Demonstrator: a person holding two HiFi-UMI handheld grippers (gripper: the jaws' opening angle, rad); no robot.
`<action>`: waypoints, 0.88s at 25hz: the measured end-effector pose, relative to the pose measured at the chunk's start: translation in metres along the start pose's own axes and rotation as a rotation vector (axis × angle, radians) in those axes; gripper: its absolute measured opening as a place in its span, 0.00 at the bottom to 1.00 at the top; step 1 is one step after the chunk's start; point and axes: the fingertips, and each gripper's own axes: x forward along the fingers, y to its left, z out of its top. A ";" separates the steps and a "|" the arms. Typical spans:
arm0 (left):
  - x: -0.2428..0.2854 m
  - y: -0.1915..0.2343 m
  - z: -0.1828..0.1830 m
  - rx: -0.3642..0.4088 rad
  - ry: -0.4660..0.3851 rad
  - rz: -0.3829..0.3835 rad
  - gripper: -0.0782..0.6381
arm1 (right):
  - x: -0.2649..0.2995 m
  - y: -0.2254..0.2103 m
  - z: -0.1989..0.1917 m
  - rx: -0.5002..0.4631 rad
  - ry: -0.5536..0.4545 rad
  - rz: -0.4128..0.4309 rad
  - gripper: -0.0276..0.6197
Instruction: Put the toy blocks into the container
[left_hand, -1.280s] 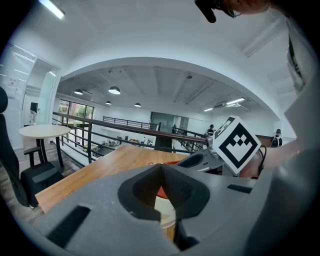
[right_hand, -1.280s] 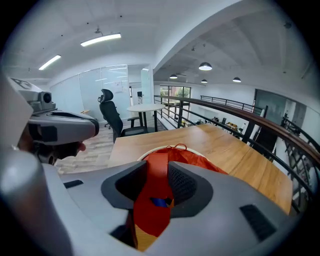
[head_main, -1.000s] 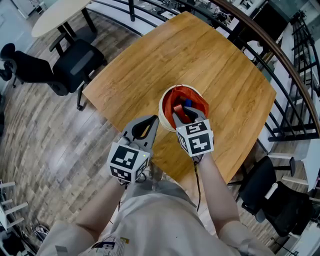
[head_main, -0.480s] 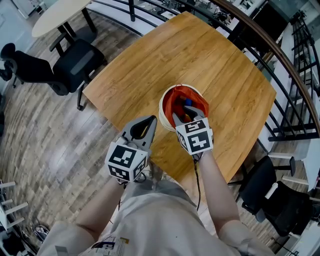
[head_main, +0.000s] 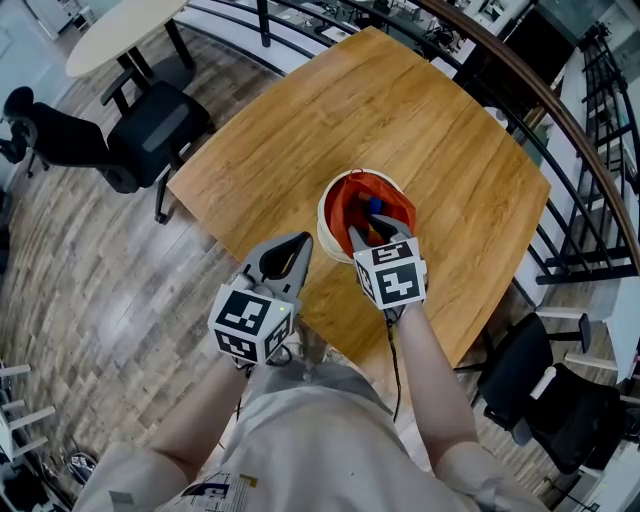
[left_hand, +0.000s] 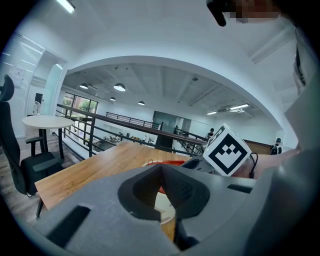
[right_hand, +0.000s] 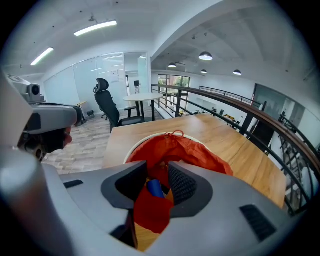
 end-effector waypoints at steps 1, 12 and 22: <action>-0.002 -0.001 0.002 -0.002 -0.005 -0.002 0.13 | -0.002 -0.001 0.001 0.008 -0.009 -0.006 0.26; -0.013 -0.011 0.030 0.026 -0.057 -0.011 0.13 | -0.054 -0.006 0.027 0.083 -0.185 -0.031 0.13; -0.046 -0.038 0.089 0.091 -0.187 -0.036 0.13 | -0.140 0.006 0.071 0.054 -0.430 -0.044 0.11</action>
